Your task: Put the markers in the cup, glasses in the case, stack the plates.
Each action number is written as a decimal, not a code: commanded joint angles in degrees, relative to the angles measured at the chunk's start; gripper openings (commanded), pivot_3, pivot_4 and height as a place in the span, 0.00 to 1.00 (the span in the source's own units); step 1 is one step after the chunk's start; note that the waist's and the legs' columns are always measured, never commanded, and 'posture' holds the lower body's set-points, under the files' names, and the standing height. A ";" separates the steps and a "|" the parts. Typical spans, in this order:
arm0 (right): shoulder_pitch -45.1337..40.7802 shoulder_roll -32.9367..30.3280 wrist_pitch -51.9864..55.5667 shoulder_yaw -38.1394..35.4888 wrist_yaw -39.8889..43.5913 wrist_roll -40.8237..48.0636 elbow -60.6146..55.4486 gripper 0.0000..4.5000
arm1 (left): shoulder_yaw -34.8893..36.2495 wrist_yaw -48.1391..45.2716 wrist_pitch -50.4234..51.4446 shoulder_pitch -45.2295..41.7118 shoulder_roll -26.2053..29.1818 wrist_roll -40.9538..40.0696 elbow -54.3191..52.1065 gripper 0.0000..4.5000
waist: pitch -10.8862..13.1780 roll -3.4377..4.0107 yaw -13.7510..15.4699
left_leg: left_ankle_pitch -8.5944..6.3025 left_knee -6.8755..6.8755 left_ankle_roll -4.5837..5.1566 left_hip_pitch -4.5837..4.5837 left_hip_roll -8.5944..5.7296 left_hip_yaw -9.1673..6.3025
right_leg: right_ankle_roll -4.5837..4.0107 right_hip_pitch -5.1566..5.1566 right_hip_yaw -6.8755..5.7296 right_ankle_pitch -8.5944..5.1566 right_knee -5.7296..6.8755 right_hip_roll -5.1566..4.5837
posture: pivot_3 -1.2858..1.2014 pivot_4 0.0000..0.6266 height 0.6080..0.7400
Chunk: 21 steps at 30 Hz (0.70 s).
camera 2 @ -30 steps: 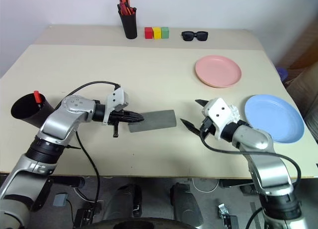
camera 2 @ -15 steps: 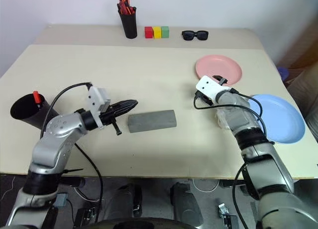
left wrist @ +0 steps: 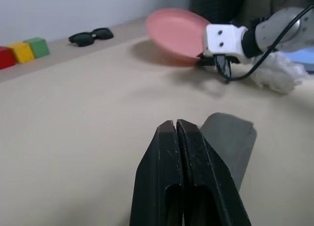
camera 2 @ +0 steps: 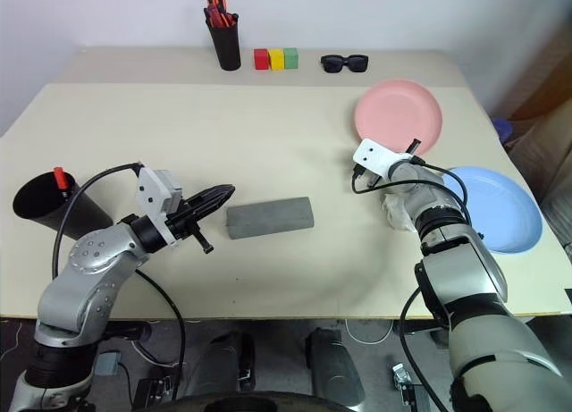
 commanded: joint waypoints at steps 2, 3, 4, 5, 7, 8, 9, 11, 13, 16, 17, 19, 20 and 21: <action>-0.92 -2.05 -3.16 -0.65 -2.26 -0.80 -2.57 0.01 | -0.47 0.04 0.37 -0.06 0.37 -1.43 -2.45 0.00 | 0.03 0.07 -0.42 | 0.00 -0.02 0.00 0.01 0.00 0.00 | 0.00 -0.01 0.00 0.00 0.01 0.00 | 0.52 0.24 0.89; -0.15 -3.18 -4.23 -0.86 -1.92 -0.83 -4.75 0.01 | -0.92 -0.23 0.37 -0.40 0.40 -1.43 -2.34 0.00 | 0.03 0.08 -0.60 | 0.00 -0.03 0.00 0.01 0.00 -0.01 | 0.00 -0.01 0.00 0.00 0.01 0.01 | 0.52 0.24 0.89; 0.47 -4.01 -5.00 -1.04 -1.67 -0.84 -6.36 0.01 | -1.25 -0.40 0.35 -0.59 0.43 -1.45 -2.33 0.00 | 0.04 0.10 -0.66 | 0.00 -0.03 0.00 0.01 0.00 -0.01 | 0.00 -0.02 0.00 0.00 0.01 0.01 | 0.52 0.24 0.89; 2.24 -6.08 -6.01 -1.68 -0.18 -0.42 -10.52 0.01 | -1.87 -0.76 0.45 -1.09 0.45 -1.55 -2.18 0.00 | 0.05 0.11 -0.64 | 0.00 -0.03 0.00 0.00 0.00 -0.01 | 0.00 -0.02 0.00 0.00 0.00 0.00 | 0.52 0.24 0.89; 7.10 -10.59 -6.14 -4.07 3.87 1.72 -20.39 0.01 | -3.17 -1.50 0.55 -2.04 0.55 -1.69 -1.80 0.00 | 0.07 0.13 -0.10 | 0.00 -0.03 0.00 -0.04 -0.02 -0.03 | 0.01 -0.02 -0.01 0.00 -0.02 -0.02 | 0.52 0.24 0.89; 10.73 -13.31 -5.06 -6.23 6.84 3.79 -26.90 0.01 | -3.89 -2.04 0.59 -2.61 0.59 -1.82 -1.44 0.00 | 0.07 0.14 0.26 | 0.00 -0.03 0.00 -0.04 -0.02 -0.03 | 0.02 -0.02 0.00 0.00 -0.04 -0.03 | 0.52 0.24 0.89; 14.24 -15.47 -3.25 -8.56 9.61 6.02 -32.84 0.01 | -4.49 -2.54 0.64 -3.11 0.63 -1.96 -1.08 0.00 | 0.07 0.14 0.51 | 0.00 -0.03 0.00 -0.05 -0.02 -0.05 | 0.02 -0.01 -0.01 -0.01 -0.06 -0.03 | 0.52 0.24 0.89; 22.02 -19.29 1.80 -14.23 15.16 11.45 -44.89 0.01 | -5.72 -3.67 0.49 -4.26 0.64 -2.13 -0.12 0.00 | 0.06 0.16 0.78 | 0.00 -0.03 0.00 -0.06 -0.03 -0.08 | 0.03 0.00 -0.03 -0.01 -0.07 -0.03 | 0.52 0.24 0.89; 31.09 -23.57 7.24 -20.54 20.24 15.73 -55.60 0.01 | -7.15 -4.67 0.93 -6.16 0.46 -2.28 0.81 0.00 | 0.05 0.18 1.05 | 0.00 -0.03 0.00 -0.04 -0.02 -0.08 | 0.03 0.04 -0.03 -0.01 -0.07 -0.02 | 0.52 0.24 0.89; 44.25 -28.57 13.95 -28.95 25.82 18.76 -66.86 0.01 | -8.96 -5.73 2.04 -9.21 0.19 -2.55 1.60 0.00 | 0.05 0.19 1.69 | -0.01 -0.01 0.01 0.00 -0.03 -0.08 | 0.03 0.08 -0.02 -0.01 -0.06 0.00 | 0.52 0.24 0.89; 47.80 -29.16 15.86 -31.36 26.92 19.45 -69.43 0.01 | -9.30 -6.14 2.09 -9.77 0.17 -2.65 1.97 0.00 | 0.03 0.21 1.73 | -0.01 0.02 0.01 0.02 -0.03 -0.07 | 0.03 0.11 -0.02 -0.01 -0.08 0.00 | 0.52 0.24 0.89; 54.39 -29.57 18.75 -35.60 28.73 20.46 -73.62 0.01 | -9.92 -6.84 2.09 -10.77 0.03 -2.91 2.80 0.00 | 0.01 0.24 1.54 | -0.01 0.03 0.01 0.09 -0.02 -0.05 | 0.02 0.15 0.01 -0.02 -0.08 0.02 | 0.52 0.24 0.89; 57.10 -29.52 19.65 -37.14 29.34 20.51 -75.23 0.01 | -10.17 -7.15 2.11 -11.19 -0.06 -3.09 3.24 0.00 | 0.01 0.25 1.37 | -0.01 0.02 0.01 0.13 -0.02 -0.04 | 0.02 0.18 0.03 -0.02 -0.08 0.03 | 0.52 0.24 0.89; 59.19 -29.39 20.56 -38.24 29.72 20.54 -76.44 0.01 | -10.38 -7.46 2.02 -11.52 -0.12 -3.15 3.63 0.00 | 0.01 0.25 1.30 | -0.01 0.01 0.01 0.22 -0.02 -0.04 | 0.02 0.24 0.03 -0.02 -0.08 0.04 | 0.52 0.24 0.89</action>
